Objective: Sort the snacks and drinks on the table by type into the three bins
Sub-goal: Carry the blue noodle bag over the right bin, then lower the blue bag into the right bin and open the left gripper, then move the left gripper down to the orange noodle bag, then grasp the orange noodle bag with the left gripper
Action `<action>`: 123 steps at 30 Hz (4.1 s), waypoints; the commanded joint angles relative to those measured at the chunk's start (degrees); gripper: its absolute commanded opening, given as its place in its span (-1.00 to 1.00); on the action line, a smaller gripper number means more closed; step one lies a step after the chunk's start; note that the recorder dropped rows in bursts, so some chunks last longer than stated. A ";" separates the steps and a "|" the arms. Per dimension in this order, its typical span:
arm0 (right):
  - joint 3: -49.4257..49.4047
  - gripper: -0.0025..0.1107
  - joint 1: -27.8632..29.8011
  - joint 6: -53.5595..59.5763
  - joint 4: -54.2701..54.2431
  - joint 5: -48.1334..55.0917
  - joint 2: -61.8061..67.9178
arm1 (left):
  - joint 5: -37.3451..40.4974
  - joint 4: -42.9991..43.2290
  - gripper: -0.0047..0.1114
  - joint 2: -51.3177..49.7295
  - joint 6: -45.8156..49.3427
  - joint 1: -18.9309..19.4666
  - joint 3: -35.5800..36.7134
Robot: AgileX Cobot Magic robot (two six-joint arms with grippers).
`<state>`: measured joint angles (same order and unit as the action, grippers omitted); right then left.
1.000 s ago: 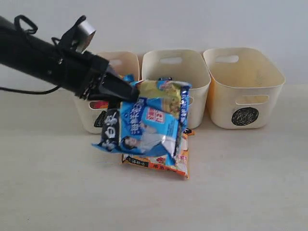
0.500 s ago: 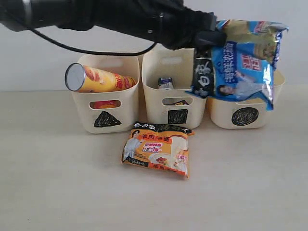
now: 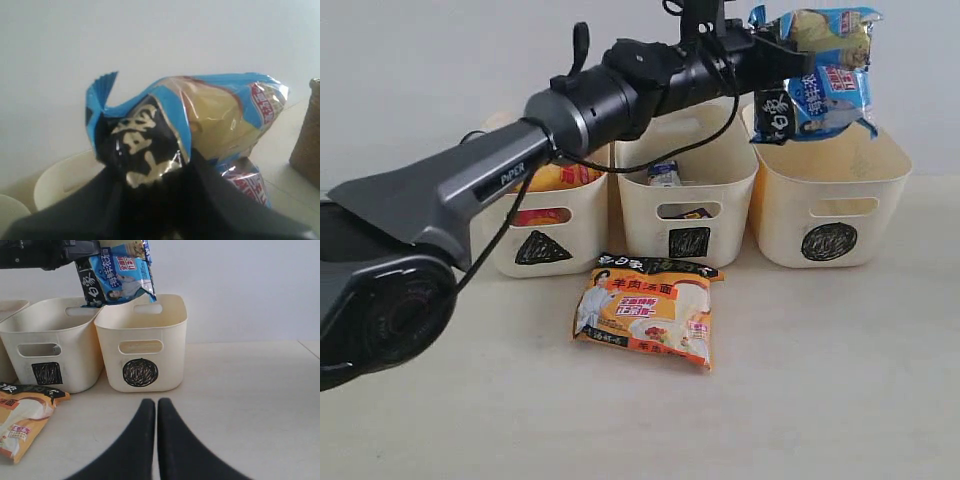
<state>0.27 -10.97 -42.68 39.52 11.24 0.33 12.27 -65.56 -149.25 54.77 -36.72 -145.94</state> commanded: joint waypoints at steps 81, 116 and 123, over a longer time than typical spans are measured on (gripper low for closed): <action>-0.27 -0.96 0.14 0.12 0.22 -0.50 -0.33 | 19.62 35.63 -0.84 49.38 -20.31 -4.90 70.03; -0.27 -0.96 0.14 0.12 0.22 -0.41 -0.33 | -5.58 13.45 0.79 41.66 -24.38 5.56 87.43; -0.27 -0.96 0.14 0.12 0.22 -0.51 -0.33 | -3.49 13.45 0.79 35.92 -24.55 8.13 83.47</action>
<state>0.27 -10.97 -42.68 39.52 11.24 0.33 8.42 -51.50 -111.82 30.74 -29.12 -61.82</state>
